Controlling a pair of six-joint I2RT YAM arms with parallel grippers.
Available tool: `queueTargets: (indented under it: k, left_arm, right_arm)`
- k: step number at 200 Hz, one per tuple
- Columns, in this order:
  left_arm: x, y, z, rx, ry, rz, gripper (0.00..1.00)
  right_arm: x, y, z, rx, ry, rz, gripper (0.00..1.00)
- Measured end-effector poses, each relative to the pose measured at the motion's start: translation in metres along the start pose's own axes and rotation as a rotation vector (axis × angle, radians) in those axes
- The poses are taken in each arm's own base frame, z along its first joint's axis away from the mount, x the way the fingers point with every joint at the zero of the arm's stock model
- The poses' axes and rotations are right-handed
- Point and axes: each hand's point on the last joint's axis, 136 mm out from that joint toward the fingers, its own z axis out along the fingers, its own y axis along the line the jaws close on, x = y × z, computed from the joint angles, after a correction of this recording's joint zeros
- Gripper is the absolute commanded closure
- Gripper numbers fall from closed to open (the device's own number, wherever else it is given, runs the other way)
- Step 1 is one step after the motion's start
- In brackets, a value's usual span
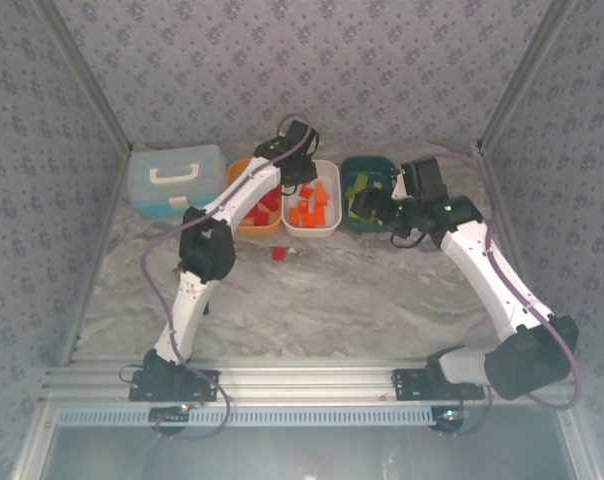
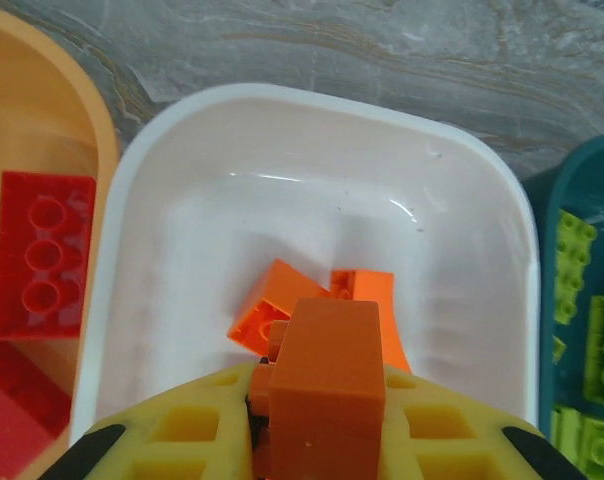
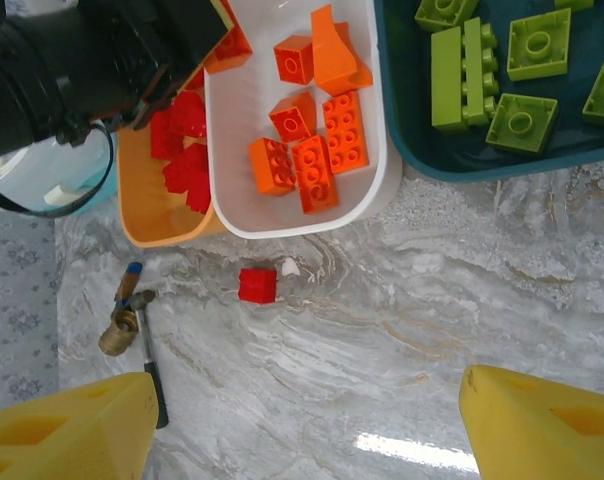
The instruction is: Sort the legos into containers by color
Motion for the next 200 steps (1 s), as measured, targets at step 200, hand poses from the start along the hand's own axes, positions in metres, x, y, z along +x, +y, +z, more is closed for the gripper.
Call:
queueTargets:
  k: [200]
  left_arm:
    - [0.029,0.031,0.016,-0.148,0.105,0.122,0.53]
  right_arm:
    - [-0.002,-0.016,-0.007,0.027,0.006,0.025,0.18]
